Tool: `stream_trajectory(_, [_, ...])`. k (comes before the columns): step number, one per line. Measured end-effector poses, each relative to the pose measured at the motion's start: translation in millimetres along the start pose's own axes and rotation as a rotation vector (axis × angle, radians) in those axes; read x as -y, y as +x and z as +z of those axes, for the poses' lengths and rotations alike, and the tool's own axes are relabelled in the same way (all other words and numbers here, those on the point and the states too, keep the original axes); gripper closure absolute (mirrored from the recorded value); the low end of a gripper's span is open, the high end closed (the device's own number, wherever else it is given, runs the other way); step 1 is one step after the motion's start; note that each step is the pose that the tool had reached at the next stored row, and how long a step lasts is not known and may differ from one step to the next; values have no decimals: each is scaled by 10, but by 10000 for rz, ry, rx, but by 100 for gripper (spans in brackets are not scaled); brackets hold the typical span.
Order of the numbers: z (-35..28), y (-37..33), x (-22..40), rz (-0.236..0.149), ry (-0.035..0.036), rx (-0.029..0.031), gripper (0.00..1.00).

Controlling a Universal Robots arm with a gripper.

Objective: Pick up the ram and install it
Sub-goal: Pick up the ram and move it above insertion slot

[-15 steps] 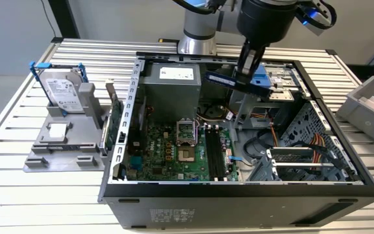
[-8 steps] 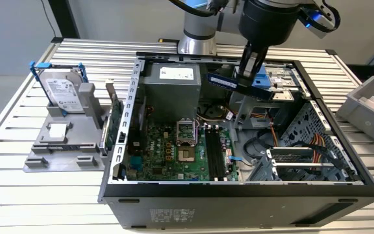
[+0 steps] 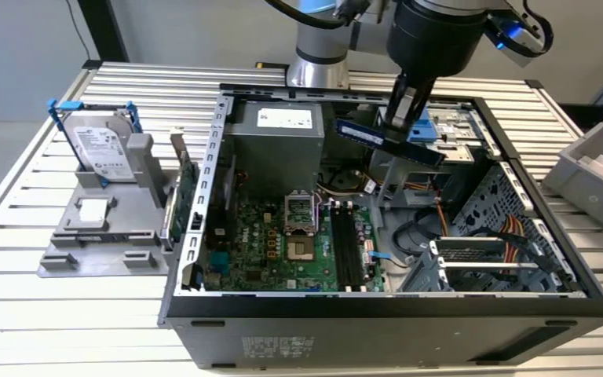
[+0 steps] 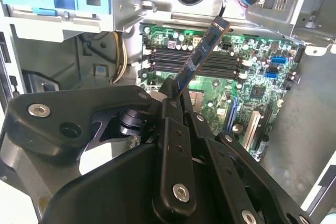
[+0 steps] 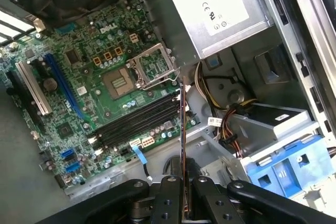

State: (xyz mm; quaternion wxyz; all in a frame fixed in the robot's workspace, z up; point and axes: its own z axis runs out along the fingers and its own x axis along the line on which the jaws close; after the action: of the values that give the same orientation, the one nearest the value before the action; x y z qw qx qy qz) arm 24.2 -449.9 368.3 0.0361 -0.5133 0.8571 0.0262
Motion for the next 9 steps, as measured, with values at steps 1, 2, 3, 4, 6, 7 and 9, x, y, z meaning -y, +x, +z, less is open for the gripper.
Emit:
stream_trajectory(1, [0, 1, 1, 104, 9, 1, 100])
stream_trajectory(2, [0, 1, 1, 212, 19, 2, 100])
stream_trajectory(3, [0, 2, 1, 318, 28, 3, 100])
stream_trajectory(4, [0, 3, 1, 428, 38, 3, 100])
stream_trajectory(6, [0, 4, 2, 648, 58, 5, 100])
stream_trajectory(7, [0, 6, 3, 756, 67, 7, 100])
stream_trajectory(9, [-2, 15, 7, 912, 81, 7, 100])
